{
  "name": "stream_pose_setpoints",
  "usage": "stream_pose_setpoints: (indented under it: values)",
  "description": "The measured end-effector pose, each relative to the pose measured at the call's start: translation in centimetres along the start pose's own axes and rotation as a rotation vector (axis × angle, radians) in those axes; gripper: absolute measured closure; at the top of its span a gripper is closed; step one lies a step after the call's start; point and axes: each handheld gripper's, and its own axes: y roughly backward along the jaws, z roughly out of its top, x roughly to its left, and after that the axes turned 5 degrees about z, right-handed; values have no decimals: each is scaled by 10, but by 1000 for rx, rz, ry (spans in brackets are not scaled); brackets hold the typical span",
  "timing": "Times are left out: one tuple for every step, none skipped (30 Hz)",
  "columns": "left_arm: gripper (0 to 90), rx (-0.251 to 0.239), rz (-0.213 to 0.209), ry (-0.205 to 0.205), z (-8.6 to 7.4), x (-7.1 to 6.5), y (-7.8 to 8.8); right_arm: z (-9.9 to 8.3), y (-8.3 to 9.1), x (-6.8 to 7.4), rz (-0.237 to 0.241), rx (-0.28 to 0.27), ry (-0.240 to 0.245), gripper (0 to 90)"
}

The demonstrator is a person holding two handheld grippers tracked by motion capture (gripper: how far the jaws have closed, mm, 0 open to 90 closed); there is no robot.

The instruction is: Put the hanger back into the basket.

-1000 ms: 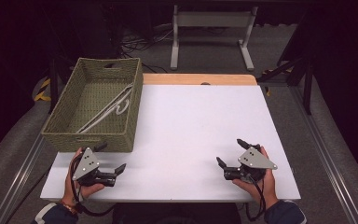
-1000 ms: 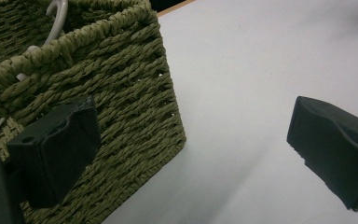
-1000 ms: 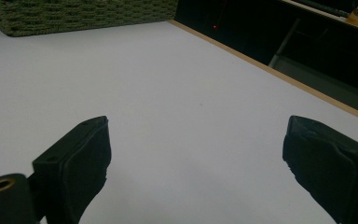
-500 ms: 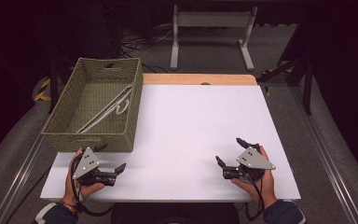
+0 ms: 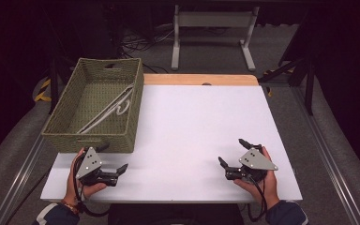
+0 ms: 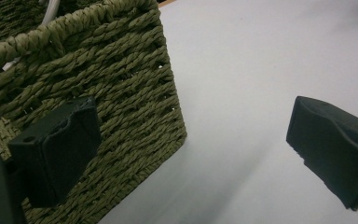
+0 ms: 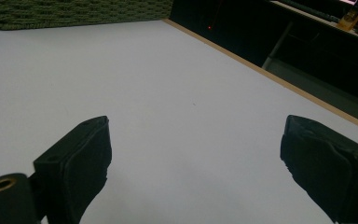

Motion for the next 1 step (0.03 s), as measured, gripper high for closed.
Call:
stream_pose_setpoints:
  values:
    - [36,2,-2,5,0,0,0,0,0,-1,0,-5,-6,94]
